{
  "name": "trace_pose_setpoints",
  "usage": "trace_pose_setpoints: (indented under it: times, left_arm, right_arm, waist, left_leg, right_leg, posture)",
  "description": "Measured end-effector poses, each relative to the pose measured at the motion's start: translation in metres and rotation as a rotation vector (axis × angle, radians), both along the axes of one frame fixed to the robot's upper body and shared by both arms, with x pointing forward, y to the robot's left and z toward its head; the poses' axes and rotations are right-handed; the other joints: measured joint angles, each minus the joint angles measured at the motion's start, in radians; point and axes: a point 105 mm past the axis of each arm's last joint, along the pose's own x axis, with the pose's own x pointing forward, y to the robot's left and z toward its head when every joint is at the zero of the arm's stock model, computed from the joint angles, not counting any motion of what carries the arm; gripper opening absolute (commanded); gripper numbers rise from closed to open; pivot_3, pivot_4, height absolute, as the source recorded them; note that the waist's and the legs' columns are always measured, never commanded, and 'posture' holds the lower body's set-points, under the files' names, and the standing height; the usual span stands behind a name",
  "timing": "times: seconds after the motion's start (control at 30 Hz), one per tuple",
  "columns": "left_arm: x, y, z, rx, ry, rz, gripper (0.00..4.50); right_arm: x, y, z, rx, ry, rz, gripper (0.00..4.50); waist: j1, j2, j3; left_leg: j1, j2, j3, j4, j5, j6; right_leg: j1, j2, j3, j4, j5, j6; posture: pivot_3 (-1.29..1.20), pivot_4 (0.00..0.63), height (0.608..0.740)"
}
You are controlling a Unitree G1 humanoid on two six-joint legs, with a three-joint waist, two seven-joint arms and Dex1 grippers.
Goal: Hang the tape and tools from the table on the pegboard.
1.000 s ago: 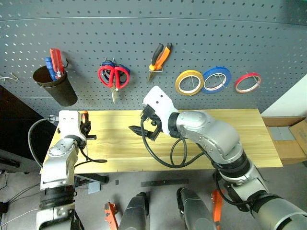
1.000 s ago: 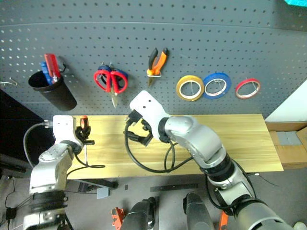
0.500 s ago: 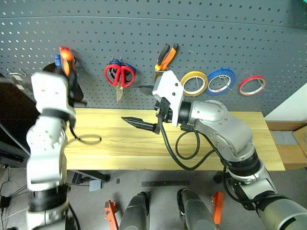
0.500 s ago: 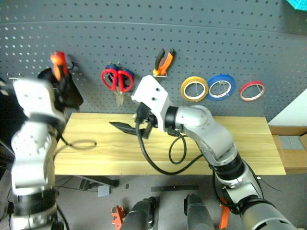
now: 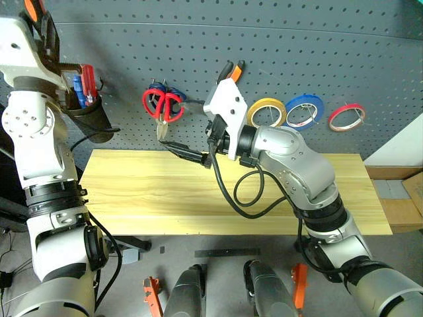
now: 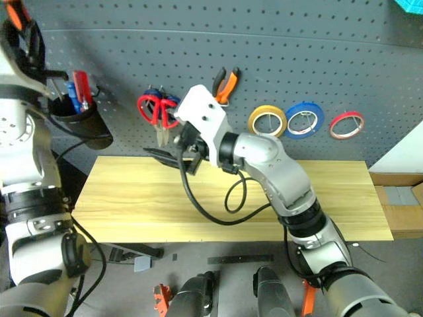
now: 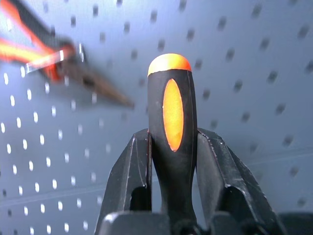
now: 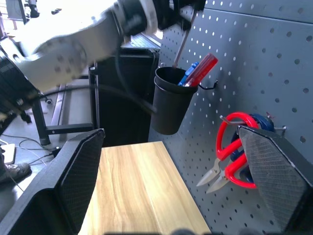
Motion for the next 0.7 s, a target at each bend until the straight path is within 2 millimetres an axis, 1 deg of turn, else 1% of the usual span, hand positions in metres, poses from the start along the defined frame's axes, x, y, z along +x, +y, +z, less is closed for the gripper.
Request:
trace_pose_setpoints:
  times: [0.1,0.17,0.2,0.23,0.3,0.37,0.43,0.57,0.63,0.7]
  left_arm:
    - [0.003,0.006,-0.011,-0.01,0.01,0.026,0.89]
    - [0.005,0.01,-0.017,-0.013,0.015,0.045,1.61]
    - [0.006,0.013,-0.022,-0.021,0.02,0.054,1.8]
    - [0.008,0.014,-0.026,-0.029,0.026,0.054,2.17]
    - [0.012,0.011,-0.034,-0.048,0.03,0.041,2.81]
    - [0.014,0.008,-0.037,-0.061,0.025,0.027,3.49]
    - [0.013,0.005,-0.035,-0.08,0.011,0.015,4.11]
    - [-0.004,-0.009,-0.011,-0.082,-0.086,-0.022,4.11]
    - [-0.016,-0.024,0.0,-0.077,-0.12,-0.066,4.11]
    - [-0.024,-0.043,0.002,-0.059,-0.101,-0.136,4.11]
  right_arm:
    - [0.001,-0.002,0.0,-0.001,-0.002,-0.006,4.5]
    - [0.002,-0.003,0.0,-0.002,-0.003,-0.012,4.5]
    - [0.003,-0.004,0.001,0.001,-0.003,-0.014,4.5]
    - [0.003,-0.005,0.001,0.002,-0.004,-0.017,4.5]
    - [0.003,-0.005,0.001,0.001,-0.004,-0.019,4.5]
    - [0.003,-0.005,0.001,0.002,-0.004,-0.017,4.5]
    - [0.003,-0.006,0.002,-0.001,-0.005,-0.018,4.5]
    - [0.002,-0.009,0.001,-0.005,-0.01,-0.022,4.5]
    - [0.0,-0.016,0.002,0.01,0.004,-0.024,4.5]
    - [0.0,-0.029,0.002,0.028,0.017,-0.034,4.5]
  waist:
    - [-0.001,0.0,0.0]
    - [-0.001,-0.001,0.0]
    - [-0.001,-0.001,0.0]
    - [-0.001,-0.001,0.0]
    - [-0.001,-0.001,0.0]
    - [-0.002,-0.001,-0.001]
    - [-0.002,-0.001,-0.001]
    - [-0.003,-0.002,-0.001]
    - [-0.003,-0.003,-0.002]
    - [0.0,-0.003,-0.004]
  left_leg:
    - [0.0,0.0,0.0,0.0,0.0,0.0]
    - [0.0,0.0,0.0,0.0,0.0,0.0]
    - [0.0,0.0,0.0,0.001,0.0,0.0]
    - [0.0,0.0,0.0,0.001,0.0,0.0]
    - [0.0,0.0,0.0,0.002,0.0,0.0]
    - [0.0,0.0,0.0,0.003,0.0,0.001]
    - [0.0,0.0,0.0,0.004,0.0,0.001]
    - [-0.001,0.001,-0.001,0.004,0.0,0.0]
    - [-0.001,0.0,-0.001,0.005,0.0,0.0]
    - [-0.001,0.0,-0.001,0.006,0.0,0.001]
  right_leg:
    - [0.0,0.0,0.0,0.0,0.0,0.0]
    - [0.0,-0.001,0.0,0.001,0.0,0.0]
    - [0.0,-0.001,0.0,0.001,0.0,0.0]
    - [0.0,-0.001,0.0,0.001,0.0,0.0]
    - [0.0,-0.001,0.0,0.002,0.0,0.0]
    - [0.0,-0.001,0.0,0.003,0.0,0.0]
    - [0.0,-0.001,0.0,0.003,0.0,0.0]
    - [0.0,-0.001,0.0,0.004,0.0,0.0]
    - [0.0,-0.001,0.001,0.003,0.0,0.0]
    - [0.001,-0.001,0.001,0.003,0.0,0.0]
  posture:
    - [-0.05,0.182,0.74]
    - [-0.06,0.183,0.74]
    - [-0.06,0.183,0.74]
    - [-0.06,0.183,0.74]
    - [-0.06,0.183,0.74]
    - [-0.07,0.181,0.74]
    - [-0.07,0.179,0.74]
    - [-0.06,0.171,0.74]
    - [-0.05,0.166,0.74]
    - [-0.04,0.159,0.74]
